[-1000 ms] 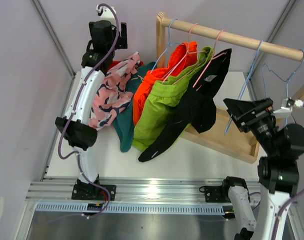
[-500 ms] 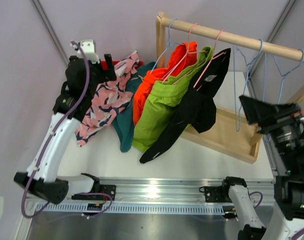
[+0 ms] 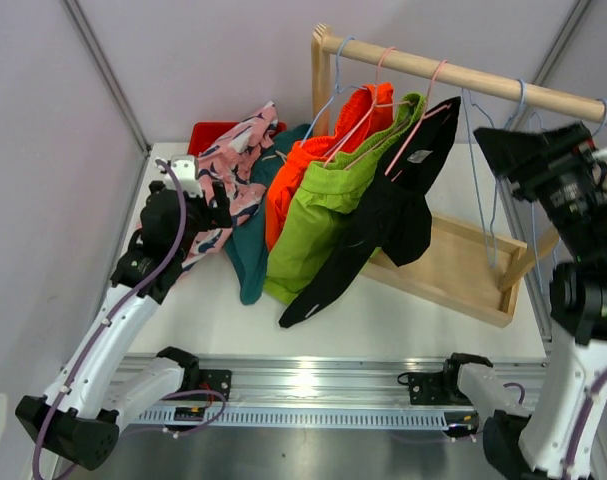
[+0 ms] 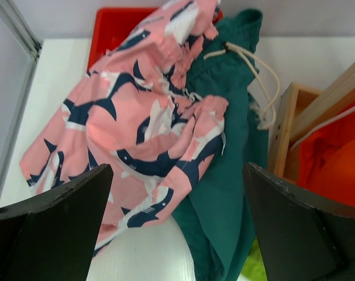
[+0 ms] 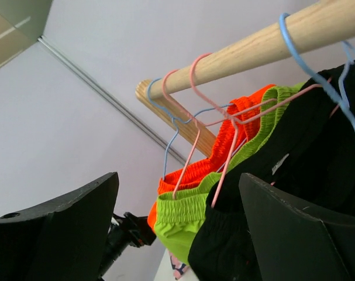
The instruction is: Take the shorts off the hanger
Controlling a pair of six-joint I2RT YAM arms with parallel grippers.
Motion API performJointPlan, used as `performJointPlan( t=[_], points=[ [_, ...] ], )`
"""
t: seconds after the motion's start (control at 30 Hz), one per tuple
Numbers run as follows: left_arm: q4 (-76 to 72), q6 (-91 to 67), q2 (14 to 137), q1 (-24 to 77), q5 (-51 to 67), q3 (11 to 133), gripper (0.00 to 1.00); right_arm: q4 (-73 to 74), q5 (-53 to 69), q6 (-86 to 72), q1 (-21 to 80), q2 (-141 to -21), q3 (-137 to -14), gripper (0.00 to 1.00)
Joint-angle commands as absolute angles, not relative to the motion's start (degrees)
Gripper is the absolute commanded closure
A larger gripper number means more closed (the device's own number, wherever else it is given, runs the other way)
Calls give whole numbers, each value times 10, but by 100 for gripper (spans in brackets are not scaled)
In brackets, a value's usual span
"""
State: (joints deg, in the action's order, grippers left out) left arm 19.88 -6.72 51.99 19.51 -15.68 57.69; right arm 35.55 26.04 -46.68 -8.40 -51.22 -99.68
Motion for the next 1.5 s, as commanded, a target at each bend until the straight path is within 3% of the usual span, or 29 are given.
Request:
performJointPlan(
  t=[0.0, 0.23, 0.4, 0.67, 1.47],
  points=[
    [168, -82, 505, 199, -136, 559, 1, 311, 302, -463, -60, -590, -1014, 10],
    [163, -84, 497, 199, -131, 550, 1, 430, 95, -343, 98, -698, -1079, 17],
    [161, -84, 492, 199, -132, 547, 1, 363, 90, -355, 100, -671, -967, 21],
    [163, -88, 496, 199, -128, 548, 1, 309, 91, -373, 111, -671, -915, 23],
    [169, -97, 503, 199, -126, 550, 1, 236, 24, -400, 181, -642, -914, 29]
  ],
)
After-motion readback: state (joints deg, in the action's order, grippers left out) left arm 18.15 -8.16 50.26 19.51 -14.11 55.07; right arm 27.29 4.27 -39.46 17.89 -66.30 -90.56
